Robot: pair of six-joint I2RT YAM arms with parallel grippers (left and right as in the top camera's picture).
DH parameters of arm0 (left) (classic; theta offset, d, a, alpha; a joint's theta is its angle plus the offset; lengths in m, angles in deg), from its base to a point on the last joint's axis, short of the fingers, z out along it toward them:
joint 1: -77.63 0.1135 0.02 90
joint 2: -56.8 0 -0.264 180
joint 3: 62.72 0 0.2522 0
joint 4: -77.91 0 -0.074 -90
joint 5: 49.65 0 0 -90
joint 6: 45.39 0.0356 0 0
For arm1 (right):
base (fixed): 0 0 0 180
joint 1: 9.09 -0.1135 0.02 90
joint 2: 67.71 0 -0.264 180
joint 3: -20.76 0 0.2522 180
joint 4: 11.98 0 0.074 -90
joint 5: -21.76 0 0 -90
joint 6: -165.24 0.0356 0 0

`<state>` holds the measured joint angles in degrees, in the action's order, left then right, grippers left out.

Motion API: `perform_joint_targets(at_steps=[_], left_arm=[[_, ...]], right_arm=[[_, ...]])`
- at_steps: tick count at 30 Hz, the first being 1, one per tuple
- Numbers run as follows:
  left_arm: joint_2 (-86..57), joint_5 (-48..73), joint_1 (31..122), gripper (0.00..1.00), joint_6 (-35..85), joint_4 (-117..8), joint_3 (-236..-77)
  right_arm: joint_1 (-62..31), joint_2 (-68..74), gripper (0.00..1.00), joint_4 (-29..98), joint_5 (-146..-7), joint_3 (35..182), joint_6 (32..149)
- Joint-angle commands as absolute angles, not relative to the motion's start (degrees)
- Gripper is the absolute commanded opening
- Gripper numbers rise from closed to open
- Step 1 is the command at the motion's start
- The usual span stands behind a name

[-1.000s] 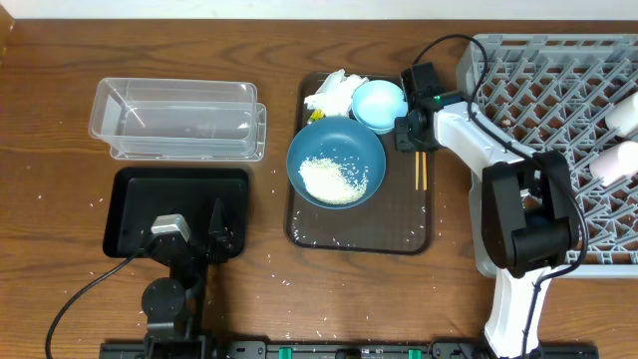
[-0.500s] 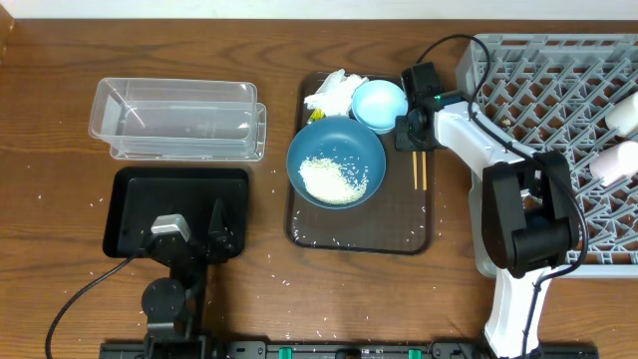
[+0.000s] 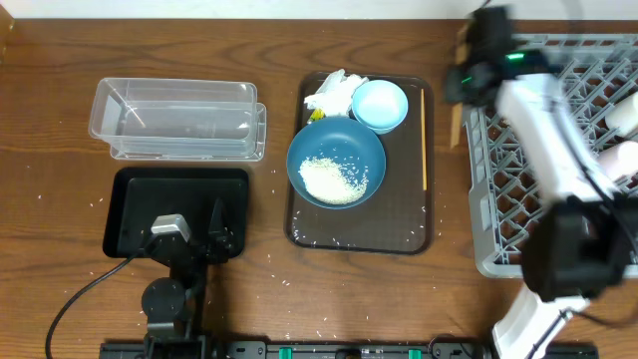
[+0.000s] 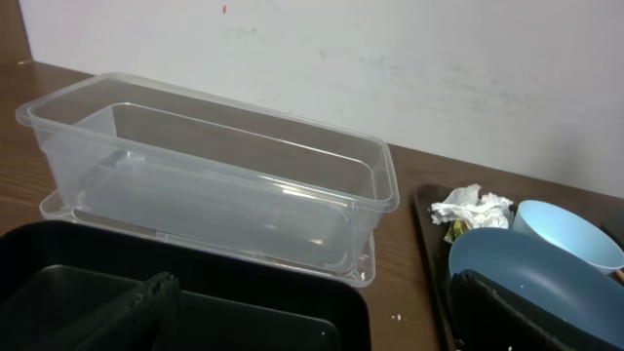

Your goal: Sort waste into correct bins and load items into the dishwasher rack

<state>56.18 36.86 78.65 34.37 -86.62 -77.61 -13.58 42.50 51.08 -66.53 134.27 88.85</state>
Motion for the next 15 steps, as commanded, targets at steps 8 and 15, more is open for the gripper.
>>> perform_joint_targets(at_steps=[8, 15], left_arm=[[56.6, 36.8, 78.6, 0.91, 35.2, -84.5, -76.7], [56.6, 36.8, 78.6, 0.91, 35.2, -84.5, -76.7]], right_arm=[[-0.9, 38.6, 0.01, 51.6, -72.9, 135.0, 75.1], [0.8, 42.0, 0.01, 50.6, -76.5, 134.9, 75.1]])
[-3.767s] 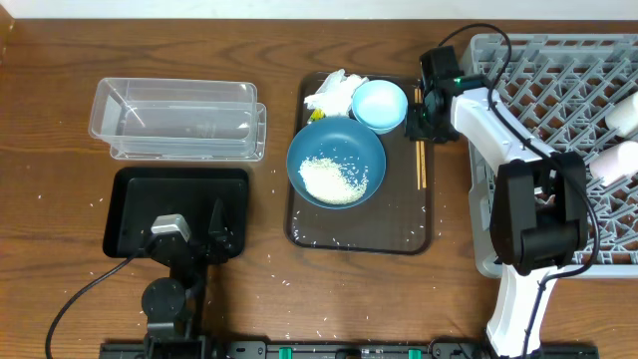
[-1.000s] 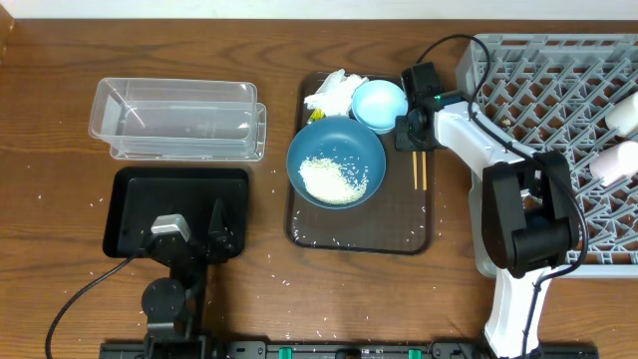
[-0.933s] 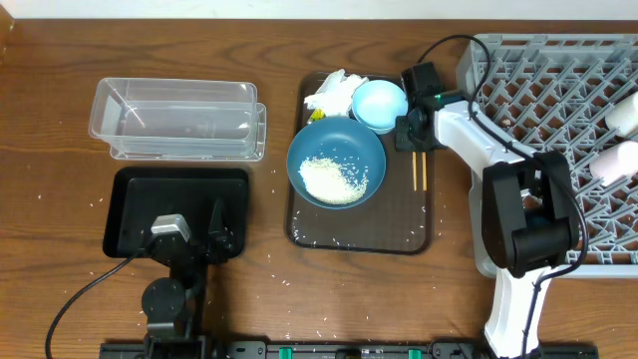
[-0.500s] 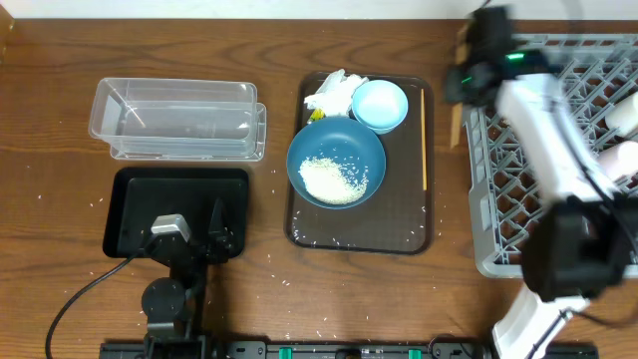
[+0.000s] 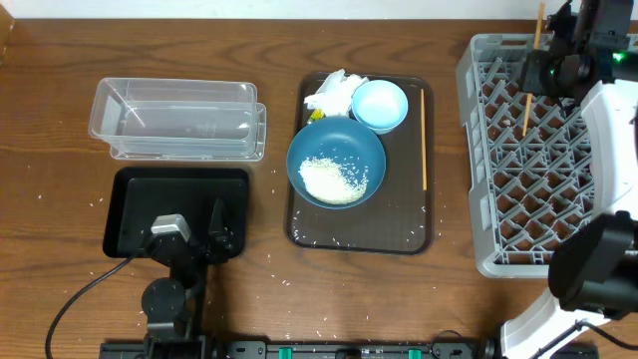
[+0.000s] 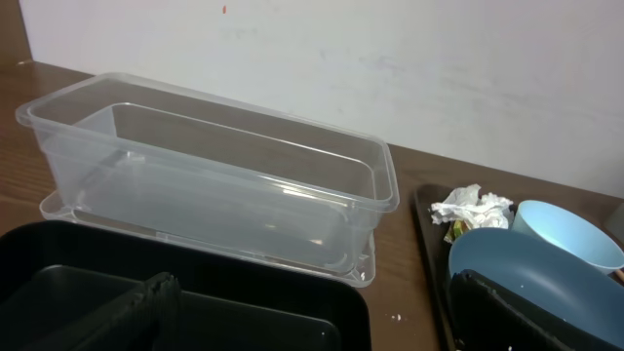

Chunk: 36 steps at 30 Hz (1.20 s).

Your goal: Sort waste into correct bins and load items into the dishwasher rack

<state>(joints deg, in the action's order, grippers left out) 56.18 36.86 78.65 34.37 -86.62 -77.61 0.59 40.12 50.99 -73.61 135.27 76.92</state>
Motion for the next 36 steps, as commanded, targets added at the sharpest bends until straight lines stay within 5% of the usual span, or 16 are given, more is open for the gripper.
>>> perform_joint_targets(at_steps=[1, 14, 19, 21, 36], left_arm=[[56.6, 36.8, 78.6, 0.91, 35.2, -84.5, -76.7], [56.6, 36.8, 78.6, 0.91, 35.2, -84.5, -76.7], [56.6, 36.8, 78.6, 0.91, 35.2, -84.5, -76.7], [56.6, 36.8, 78.6, 0.91, 35.2, -84.5, -76.7], [56.6, 36.8, 78.6, 0.91, 35.2, -84.5, -76.7]], right_arm=[[0.7, 42.5, 0.01, 50.6, -76.5, 134.9, 74.7], [-0.4, 47.7, 0.04, 51.5, -80.8, 134.9, 73.9], [-1.3, 47.7, 0.73, 52.9, -80.8, 134.9, 73.9], [-1.7, 47.7, 0.80, 53.4, -80.8, 134.9, 73.9], [-9.0, 47.6, 0.81, 55.6, -85.0, 134.9, 75.5]])
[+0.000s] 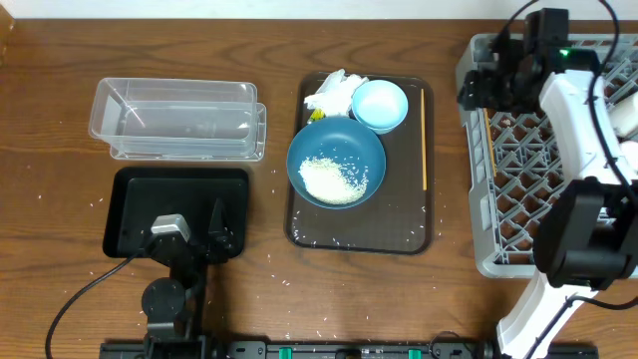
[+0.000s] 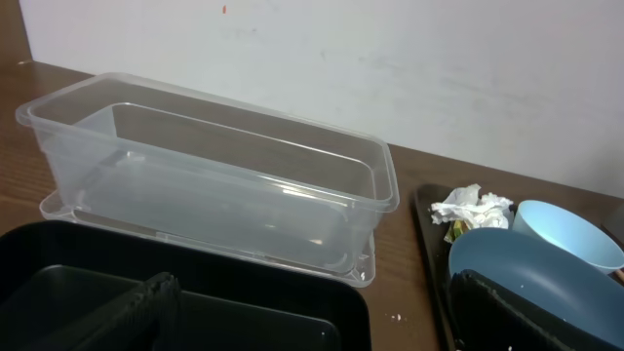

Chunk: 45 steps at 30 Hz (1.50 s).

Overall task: Sort waste into correct bins and load items into the dishwasher rack
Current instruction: 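Grasp the remaining wooden chopstick on the tray with the right gripper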

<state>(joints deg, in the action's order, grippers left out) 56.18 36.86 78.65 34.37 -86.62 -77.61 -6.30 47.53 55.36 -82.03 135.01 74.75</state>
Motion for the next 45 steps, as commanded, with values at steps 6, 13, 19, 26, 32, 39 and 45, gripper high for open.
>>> perform_joint_targets(at_steps=[6, 13, 19, 26, 32, 39, 45], left_arm=[[56.6, 36.8, 78.6, 0.91, 35.2, -84.5, -76.7], [56.6, 36.8, 78.6, 0.91, 35.2, -84.5, -76.7], [56.6, 36.8, 78.6, 0.91, 35.2, -84.5, -76.7], [56.6, 36.8, 78.6, 0.91, 35.2, -84.5, -76.7], [56.6, 36.8, 78.6, 0.91, 35.2, -84.5, -76.7], [56.6, 36.8, 78.6, 0.91, 35.2, -84.5, -76.7], [56.6, 36.8, 78.6, 0.91, 35.2, -84.5, -76.7]], right_arm=[[-15.1, 47.7, 0.82, 55.4, -82.5, 134.9, 77.2], [-20.0, 47.8, 0.59, 52.9, -66.3, 132.8, 85.5], [-20.8, 47.8, 0.36, 46.3, -66.4, 126.5, 88.6], [-20.8, 48.8, 0.31, 38.2, -67.7, 120.0, 88.9], [-20.8, 51.5, 0.30, 36.9, -69.4, 120.0, 88.3], [-21.2, 54.4, 0.32, 36.5, -70.4, 120.0, 87.9], [-21.6, 56.6, 0.31, 35.6, -70.6, 120.0, 88.1]])
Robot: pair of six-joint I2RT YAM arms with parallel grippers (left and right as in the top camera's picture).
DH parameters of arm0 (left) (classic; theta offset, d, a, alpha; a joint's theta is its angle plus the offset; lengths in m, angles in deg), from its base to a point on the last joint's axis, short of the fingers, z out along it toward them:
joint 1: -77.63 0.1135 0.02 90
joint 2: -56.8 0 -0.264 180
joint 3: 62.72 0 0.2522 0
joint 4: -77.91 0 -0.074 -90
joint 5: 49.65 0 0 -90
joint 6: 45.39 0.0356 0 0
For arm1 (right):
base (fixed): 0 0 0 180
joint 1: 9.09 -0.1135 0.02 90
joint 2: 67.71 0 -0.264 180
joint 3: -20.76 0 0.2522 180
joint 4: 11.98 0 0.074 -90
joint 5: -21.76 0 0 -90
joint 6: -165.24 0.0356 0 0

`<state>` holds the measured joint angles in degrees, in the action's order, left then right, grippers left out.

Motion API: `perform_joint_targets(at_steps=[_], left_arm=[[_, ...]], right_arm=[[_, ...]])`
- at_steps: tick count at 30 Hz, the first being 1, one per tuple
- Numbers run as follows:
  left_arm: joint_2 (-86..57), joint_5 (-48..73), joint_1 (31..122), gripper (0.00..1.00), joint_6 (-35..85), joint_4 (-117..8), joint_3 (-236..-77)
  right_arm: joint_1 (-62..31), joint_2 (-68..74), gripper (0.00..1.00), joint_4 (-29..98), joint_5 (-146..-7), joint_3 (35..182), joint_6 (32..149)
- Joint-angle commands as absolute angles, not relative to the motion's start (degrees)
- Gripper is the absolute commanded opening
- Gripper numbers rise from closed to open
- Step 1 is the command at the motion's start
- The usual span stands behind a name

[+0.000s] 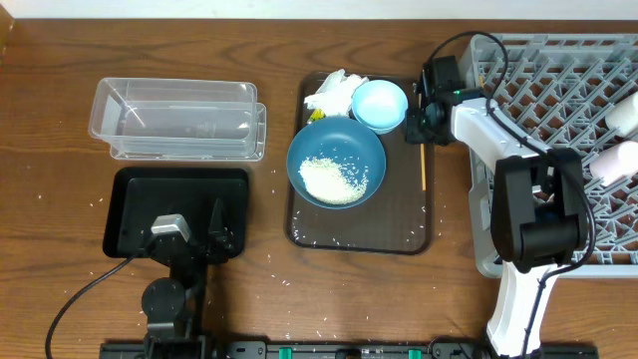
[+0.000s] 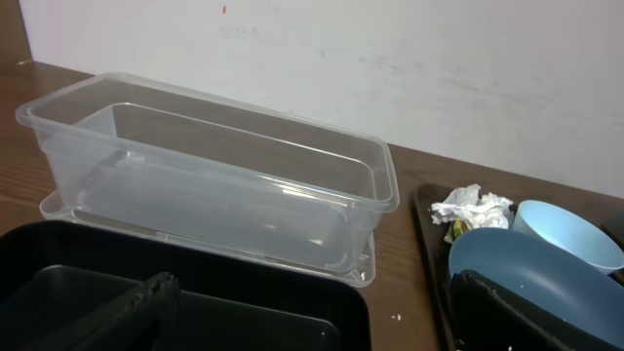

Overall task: Sort waste into correct bins and load items into the dishwasher rack
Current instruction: 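Grasp the remaining wooden chopstick on the tray with the right gripper, then carry the chopstick to the dish rack and insert it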

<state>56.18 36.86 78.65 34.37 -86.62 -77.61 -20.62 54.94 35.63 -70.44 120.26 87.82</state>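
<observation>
On the brown tray [image 1: 399, 234] sit a blue bowl of rice [image 1: 336, 163], a small light-blue cup [image 1: 380, 105] and a crumpled tissue [image 1: 334, 90]. A wooden chopstick [image 1: 423, 168] lies along the tray's right edge. My right gripper [image 1: 425, 113] is low over the chopstick's far end, and the overhead view does not show whether its fingers grip it. The grey dishwasher rack [image 1: 478, 254] stands at the right. Over the black bin [image 1: 130, 184], my left gripper [image 2: 312, 292] rests open and holds nothing. The same bowl [image 2: 517, 258], cup [image 2: 570, 234] and tissue [image 2: 471, 207] show in the left wrist view.
A clear plastic bin [image 1: 177, 118] stands behind the black bin; it is the clear bin [image 2: 214, 180] in the left wrist view. Two white items [image 1: 623, 135] lie in the rack's right side. Rice grains are scattered on the table [image 1: 279, 269] by the tray.
My right gripper has moved from the rack's near-left part to the tray's right edge, over the far end of the chopstick lying there. The left arm has not moved.
My right arm was at the rack's left edge. Then its gripper held a chopstick upright above the rack. Then a chopstick lay in the rack's left side with the gripper beside it. Now the gripper is at the second chopstick on the tray.
</observation>
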Motion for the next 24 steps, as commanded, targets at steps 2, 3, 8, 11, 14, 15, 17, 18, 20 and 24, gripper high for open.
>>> perform_joint_targets(at_steps=[2, 3, 8, 11, 14, 15, 17, 18, 20, 24], left_arm=[[56.6, 36.8, 78.6, 0.91, 35.2, -84.5, -76.7], [56.6, 36.8, 78.6, 0.91, 35.2, -84.5, -76.7], [56.6, 36.8, 78.6, 0.91, 35.2, -84.5, -76.7], [56.6, 36.8, 78.6, 0.91, 35.2, -84.5, -76.7], [56.6, 36.8, 78.6, 0.91, 35.2, -84.5, -76.7], [56.6, 36.8, 78.6, 0.91, 35.2, -84.5, -76.7], [56.6, 36.8, 78.6, 0.91, 35.2, -84.5, -76.7], [56.6, 36.8, 78.6, 0.91, 35.2, -84.5, -76.7], [56.6, 36.8, 78.6, 0.91, 35.2, -84.5, -76.7], [56.6, 36.8, 78.6, 0.91, 35.2, -84.5, -76.7]], right_arm=[[-21.9, 57.1, 0.31, 35.7, -70.6, 120.0, 88.1], [-22.1, 57.5, 0.30, 35.7, -70.6, 120.0, 88.1], [-23.0, 59.1, 0.16, 36.0, -70.5, 120.0, 88.5], [-23.3, 59.0, 0.08, 36.3, -70.6, 120.0, 89.0], [-23.3, 58.9, 0.01, 36.7, -70.7, 120.3, 89.6], [-23.2, 58.9, 0.01, 37.0, -70.7, 120.5, 89.6], [-22.9, 58.7, 0.01, 38.5, -70.6, 121.7, 89.4], [-22.6, 58.5, 0.01, 39.8, -70.6, 122.7, 89.3], [-21.6, 57.8, 0.01, 43.0, -70.6, 125.4, 89.3], [-18.5, 55.2, 0.01, 48.8, -71.2, 132.1, 87.5]])
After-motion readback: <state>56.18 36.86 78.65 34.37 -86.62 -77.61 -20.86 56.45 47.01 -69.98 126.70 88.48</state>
